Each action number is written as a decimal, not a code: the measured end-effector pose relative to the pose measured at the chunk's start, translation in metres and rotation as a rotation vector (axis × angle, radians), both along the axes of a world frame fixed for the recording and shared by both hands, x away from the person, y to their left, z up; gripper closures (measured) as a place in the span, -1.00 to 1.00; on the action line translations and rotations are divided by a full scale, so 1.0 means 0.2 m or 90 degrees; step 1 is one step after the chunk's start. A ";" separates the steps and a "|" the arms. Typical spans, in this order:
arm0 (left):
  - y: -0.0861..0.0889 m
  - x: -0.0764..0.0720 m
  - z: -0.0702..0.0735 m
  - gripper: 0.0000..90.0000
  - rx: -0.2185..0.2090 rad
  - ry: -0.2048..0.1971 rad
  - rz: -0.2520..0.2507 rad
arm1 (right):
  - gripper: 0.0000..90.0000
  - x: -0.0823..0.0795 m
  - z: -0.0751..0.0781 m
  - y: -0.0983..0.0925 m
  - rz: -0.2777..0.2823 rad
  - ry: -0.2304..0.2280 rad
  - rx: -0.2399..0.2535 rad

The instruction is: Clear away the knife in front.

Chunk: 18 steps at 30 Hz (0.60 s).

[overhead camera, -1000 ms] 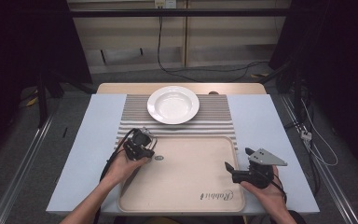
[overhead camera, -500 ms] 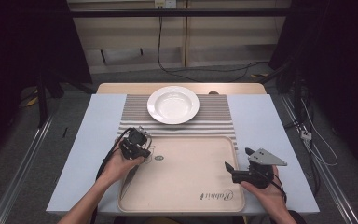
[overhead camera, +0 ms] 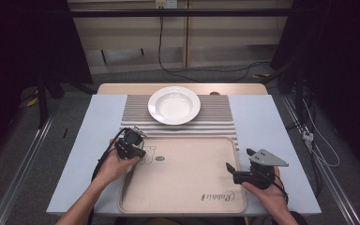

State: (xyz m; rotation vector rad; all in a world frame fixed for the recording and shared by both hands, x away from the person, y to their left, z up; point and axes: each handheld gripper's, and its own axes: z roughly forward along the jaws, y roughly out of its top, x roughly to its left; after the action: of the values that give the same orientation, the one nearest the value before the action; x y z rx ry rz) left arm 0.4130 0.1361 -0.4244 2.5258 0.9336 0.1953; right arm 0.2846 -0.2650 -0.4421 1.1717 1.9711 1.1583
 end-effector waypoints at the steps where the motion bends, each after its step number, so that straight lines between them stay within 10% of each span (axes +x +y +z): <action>1: 0.00 0.00 0.00 1.00 0.002 0.001 -0.002 | -0.80 0.00 0.00 0.00 -0.001 0.000 0.001; 18: 0.05 -0.01 0.00 1.00 0.000 0.006 0.014 | -0.80 0.00 0.00 0.00 -0.001 0.002 0.002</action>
State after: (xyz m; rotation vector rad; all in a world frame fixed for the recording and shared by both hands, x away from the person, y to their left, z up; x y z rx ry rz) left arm 0.4115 0.1464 -0.4238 2.5189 0.9645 0.1904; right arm 0.2845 -0.2647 -0.4422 1.1763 1.9717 1.1594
